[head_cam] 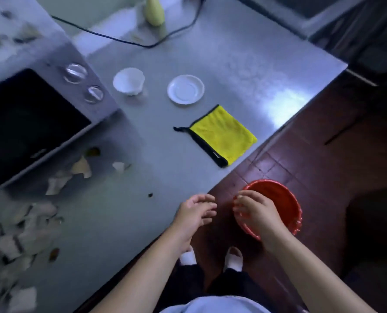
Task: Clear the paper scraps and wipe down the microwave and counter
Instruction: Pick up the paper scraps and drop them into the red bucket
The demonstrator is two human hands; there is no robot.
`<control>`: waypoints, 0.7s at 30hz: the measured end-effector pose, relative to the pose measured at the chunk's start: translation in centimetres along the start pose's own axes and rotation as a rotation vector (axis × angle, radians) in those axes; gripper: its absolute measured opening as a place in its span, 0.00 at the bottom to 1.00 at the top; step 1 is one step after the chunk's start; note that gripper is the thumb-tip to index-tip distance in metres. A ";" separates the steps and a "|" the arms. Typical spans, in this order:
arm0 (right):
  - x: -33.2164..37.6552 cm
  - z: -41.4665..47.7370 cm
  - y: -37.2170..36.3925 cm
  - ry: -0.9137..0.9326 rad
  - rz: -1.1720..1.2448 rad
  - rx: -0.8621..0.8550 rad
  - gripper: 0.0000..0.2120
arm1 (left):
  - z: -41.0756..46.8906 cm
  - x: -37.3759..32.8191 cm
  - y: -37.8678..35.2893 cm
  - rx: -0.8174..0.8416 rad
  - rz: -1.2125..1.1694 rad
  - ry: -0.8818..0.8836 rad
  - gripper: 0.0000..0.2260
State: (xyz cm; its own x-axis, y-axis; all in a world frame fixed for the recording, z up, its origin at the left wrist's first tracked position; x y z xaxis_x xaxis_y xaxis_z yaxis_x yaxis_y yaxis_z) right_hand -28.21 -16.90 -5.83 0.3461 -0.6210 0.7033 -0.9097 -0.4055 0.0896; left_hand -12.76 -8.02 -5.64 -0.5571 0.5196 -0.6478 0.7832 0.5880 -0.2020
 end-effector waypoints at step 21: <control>11.7 6.7 -29.5 0.721 -1.268 0.481 0.18 | -6.8 -3.9 20.3 -0.719 -0.357 -0.207 0.06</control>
State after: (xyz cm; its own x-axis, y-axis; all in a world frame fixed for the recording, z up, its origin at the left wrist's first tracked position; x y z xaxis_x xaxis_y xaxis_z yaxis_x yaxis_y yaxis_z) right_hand 4.20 -16.68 -4.98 0.5015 0.6782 0.5371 0.0953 -0.6604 0.7449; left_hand 3.47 6.07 -2.20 -0.6221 0.1429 -0.7698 0.1617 0.9855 0.0523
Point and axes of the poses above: each hand's wrist, its own z-axis towards the middle knuckle, its own y-axis out of the back of the hand, x = y × z, the point moved 3 cm from there along z, towards the middle knuckle, and after that the axes turned 9 degrees about -z, right-handed, at the moved point
